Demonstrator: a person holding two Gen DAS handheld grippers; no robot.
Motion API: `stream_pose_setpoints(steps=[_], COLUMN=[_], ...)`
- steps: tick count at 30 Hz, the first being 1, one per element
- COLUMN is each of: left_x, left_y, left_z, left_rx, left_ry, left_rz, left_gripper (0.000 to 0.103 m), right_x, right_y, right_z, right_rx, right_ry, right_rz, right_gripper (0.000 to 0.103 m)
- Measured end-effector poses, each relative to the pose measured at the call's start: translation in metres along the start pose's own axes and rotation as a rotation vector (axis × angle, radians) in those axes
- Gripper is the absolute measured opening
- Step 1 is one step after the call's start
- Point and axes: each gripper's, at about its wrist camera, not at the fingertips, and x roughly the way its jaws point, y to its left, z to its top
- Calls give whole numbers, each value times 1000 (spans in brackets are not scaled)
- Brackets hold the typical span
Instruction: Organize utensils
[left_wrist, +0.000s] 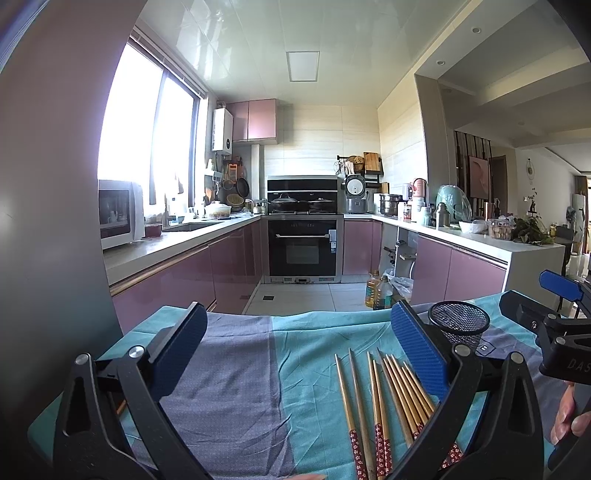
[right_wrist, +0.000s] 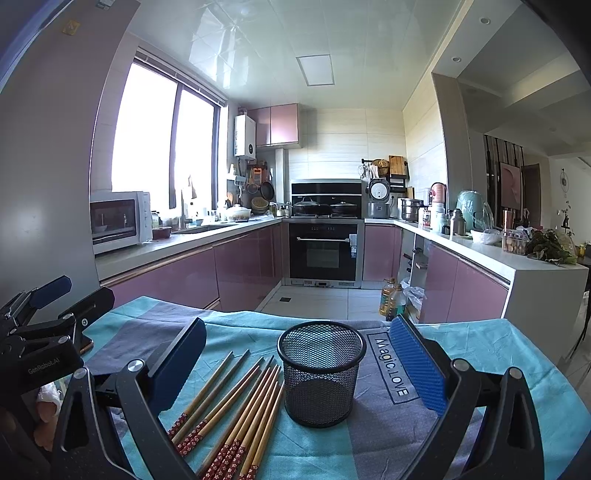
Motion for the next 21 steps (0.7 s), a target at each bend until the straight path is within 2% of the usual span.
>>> stream_pose_setpoints(steps=[21], left_x=[-1], left_y=[0], left_z=[-1], left_rx=[0], left_ry=[-2], left_rz=[1], left_gripper=[98], right_x=[-1], right_y=[0], right_z=[2], right_rx=[3], right_ry=[-5], right_rz=[6], right_gripper=[97])
